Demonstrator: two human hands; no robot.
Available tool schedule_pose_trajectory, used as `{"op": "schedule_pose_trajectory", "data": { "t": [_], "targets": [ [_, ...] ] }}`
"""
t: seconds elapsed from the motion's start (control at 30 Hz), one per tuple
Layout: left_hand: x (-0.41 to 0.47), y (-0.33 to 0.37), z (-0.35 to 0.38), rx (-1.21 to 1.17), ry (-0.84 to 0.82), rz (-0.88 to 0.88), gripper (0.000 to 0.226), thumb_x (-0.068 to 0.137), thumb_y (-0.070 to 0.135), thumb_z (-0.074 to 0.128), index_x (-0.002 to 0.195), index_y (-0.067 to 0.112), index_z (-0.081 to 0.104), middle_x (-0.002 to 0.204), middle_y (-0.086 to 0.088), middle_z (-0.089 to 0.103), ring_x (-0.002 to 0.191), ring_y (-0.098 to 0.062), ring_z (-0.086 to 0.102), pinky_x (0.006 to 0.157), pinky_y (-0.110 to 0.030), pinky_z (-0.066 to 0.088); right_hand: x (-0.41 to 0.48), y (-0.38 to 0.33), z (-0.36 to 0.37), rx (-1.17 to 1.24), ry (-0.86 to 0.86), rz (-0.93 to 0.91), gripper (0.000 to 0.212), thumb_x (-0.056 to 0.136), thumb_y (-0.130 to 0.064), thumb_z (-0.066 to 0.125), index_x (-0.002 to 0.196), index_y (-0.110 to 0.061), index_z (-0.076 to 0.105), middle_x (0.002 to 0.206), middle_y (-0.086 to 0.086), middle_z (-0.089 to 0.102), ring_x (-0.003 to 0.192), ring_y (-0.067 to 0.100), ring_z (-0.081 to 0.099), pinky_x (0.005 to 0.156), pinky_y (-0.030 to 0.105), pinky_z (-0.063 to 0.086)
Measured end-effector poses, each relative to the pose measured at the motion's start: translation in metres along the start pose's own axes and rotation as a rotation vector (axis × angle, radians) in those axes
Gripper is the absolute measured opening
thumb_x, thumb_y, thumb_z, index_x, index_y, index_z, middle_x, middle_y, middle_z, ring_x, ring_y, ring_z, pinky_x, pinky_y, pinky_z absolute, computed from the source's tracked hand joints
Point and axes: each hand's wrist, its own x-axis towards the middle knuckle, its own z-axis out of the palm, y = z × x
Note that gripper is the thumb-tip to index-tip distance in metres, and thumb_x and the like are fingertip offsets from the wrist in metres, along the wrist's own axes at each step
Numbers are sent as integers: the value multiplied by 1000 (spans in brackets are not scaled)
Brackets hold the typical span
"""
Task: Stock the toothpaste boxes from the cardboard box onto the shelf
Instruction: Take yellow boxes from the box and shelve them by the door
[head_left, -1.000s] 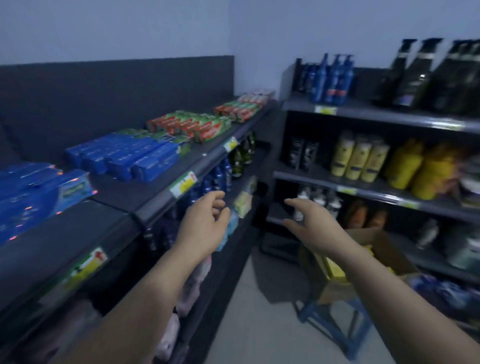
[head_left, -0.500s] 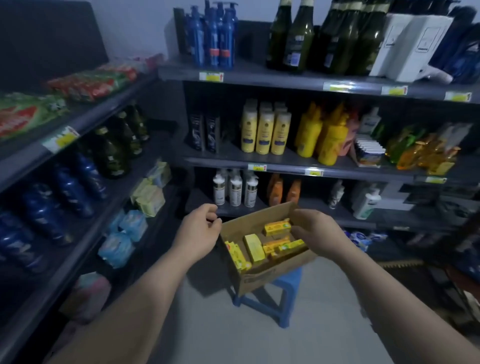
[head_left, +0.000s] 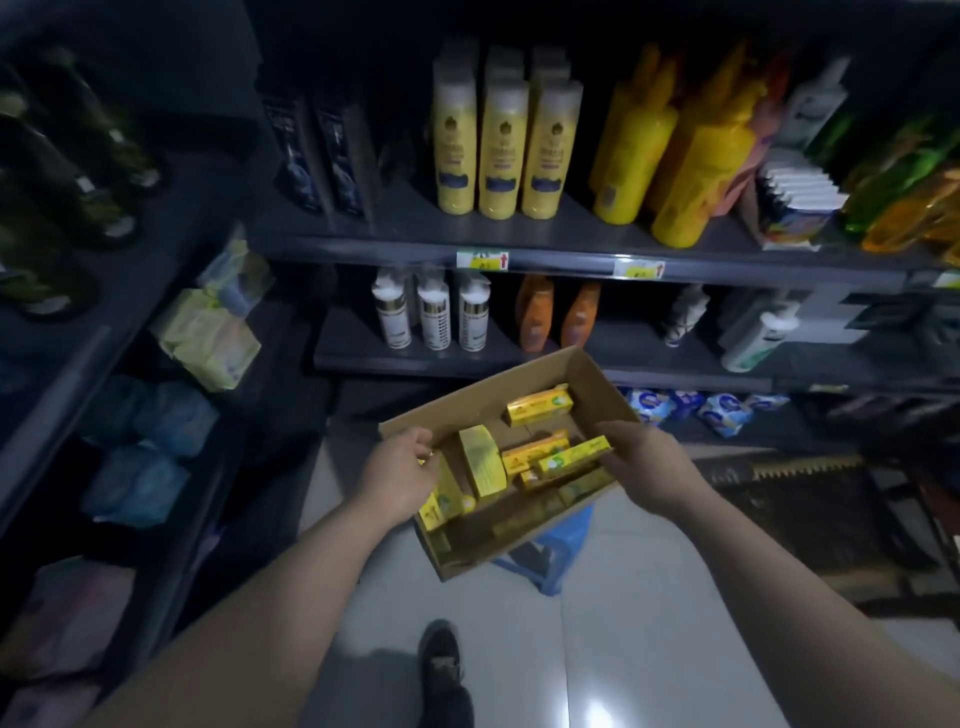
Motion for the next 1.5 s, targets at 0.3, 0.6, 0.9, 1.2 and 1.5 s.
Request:
{"op": "schedule_pose_trajectory", "data": {
  "t": [0.3, 0.6, 0.9, 1.2, 1.5],
  "targets": [
    [119, -35, 71, 160, -138, -127, 39, 92, 15, 58, 131, 7, 53, 126, -11, 62, 113, -24, 59, 85, -24, 42, 115, 45, 53, -3, -93, 135, 44, 90, -3, 49, 130, -20, 59, 128, 9, 61, 115, 27, 56, 83, 26, 43],
    [181, -105, 122, 387, -214, -191, 25, 83, 15, 65, 106, 5, 64, 107, -10, 64, 101, -28, 61, 74, -25, 48, 202, 74, 137, 36, -259, 105, 42, 94, -7, 50, 132, -24, 55, 127, 11, 59, 99, 28, 62, 67, 25, 48],
    [212, -134, 155, 862, -215, -171, 35, 92, 26, 50, 123, 11, 47, 126, -14, 50, 113, -30, 49, 98, -39, 41, 234, 85, 186, 57, -306, 41, 44, 94, -8, 48, 131, -31, 56, 118, 9, 62, 82, 23, 60, 49, 16, 37],
    [216, -140, 168, 811, -255, -197, 36, 89, 26, 56, 122, 16, 48, 127, -12, 47, 109, -30, 52, 91, -39, 44, 240, 90, 189, 87, -279, 9, 41, 95, -8, 49, 131, -27, 57, 125, 7, 60, 106, 23, 60, 78, 26, 51],
    [206, -149, 178, 237, -160, -413, 48, 69, 33, 82, 107, 12, 63, 108, -7, 64, 104, -24, 59, 79, -33, 50, 246, 102, 186, 72, -222, 38, 46, 94, -1, 45, 130, -27, 58, 122, 9, 62, 100, 24, 61, 68, 23, 47]
  ]
}}
